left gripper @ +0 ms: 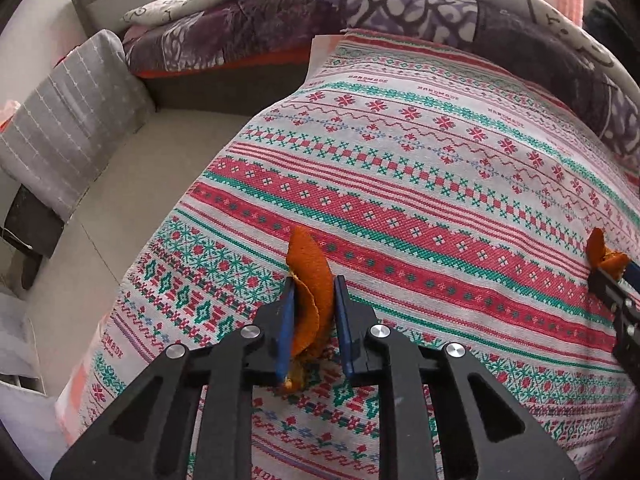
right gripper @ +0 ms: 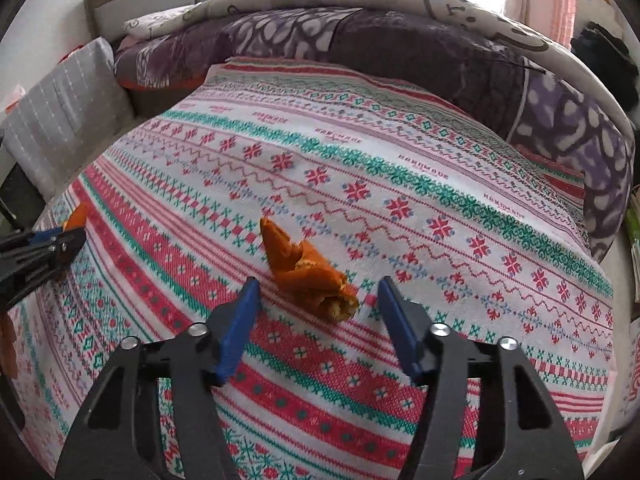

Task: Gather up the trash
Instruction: 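Grasp the other orange peel with the right tool while the left tool holds its peel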

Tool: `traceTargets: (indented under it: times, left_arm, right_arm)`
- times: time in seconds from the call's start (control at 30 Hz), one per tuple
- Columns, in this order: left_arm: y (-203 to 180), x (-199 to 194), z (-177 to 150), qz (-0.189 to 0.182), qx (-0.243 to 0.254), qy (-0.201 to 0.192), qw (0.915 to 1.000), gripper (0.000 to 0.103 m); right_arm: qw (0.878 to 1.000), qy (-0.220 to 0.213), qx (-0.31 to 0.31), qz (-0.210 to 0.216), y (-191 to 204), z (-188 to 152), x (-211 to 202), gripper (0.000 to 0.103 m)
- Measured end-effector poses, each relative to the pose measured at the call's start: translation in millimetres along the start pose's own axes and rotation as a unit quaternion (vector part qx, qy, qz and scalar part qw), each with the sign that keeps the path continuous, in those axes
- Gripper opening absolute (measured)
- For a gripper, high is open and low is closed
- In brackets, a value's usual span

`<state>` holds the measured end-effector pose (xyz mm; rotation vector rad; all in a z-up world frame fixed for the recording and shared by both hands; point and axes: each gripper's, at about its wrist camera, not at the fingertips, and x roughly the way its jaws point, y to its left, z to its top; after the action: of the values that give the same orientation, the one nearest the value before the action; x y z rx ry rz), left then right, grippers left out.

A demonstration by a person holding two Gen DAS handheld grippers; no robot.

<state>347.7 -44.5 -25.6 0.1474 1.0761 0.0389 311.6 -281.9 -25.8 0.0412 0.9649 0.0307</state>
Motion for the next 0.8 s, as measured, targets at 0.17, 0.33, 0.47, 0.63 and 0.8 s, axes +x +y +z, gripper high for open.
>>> traceTargets:
  times: [0.17,0.33,0.47,0.63,0.8]
  left_arm:
    - [1,-3,0,0.003,0.003,-0.003,1.0,0.019]
    - [11,-17,1,-0.006,-0.013,-0.008,0.9999,0.018]
    - [16,-40,1,-0.011,-0.022,-0.025,0.9994,0.018]
    - [17,-77,-5,-0.016,-0.038,-0.043,0.9982,0.018]
    - [13,-120,-11,-0.036,-0.072,-0.071,0.9942,0.018]
  right_arm:
    - [1.0,0.008,0.011,0.009,-2,5,-2,0.022]
    - [1.0,-0.014,0.024,0.008,-5,0,-30,0.022]
    - [0.999,-0.034,0.032,0.013,-8,-3,-61,0.022]
    - [0.996,-0.068,0.048,0.011,-16,-8,-108,0.022]
    - [0.992,-0.094,0.083,0.005,-32,-16,-155,0.022]
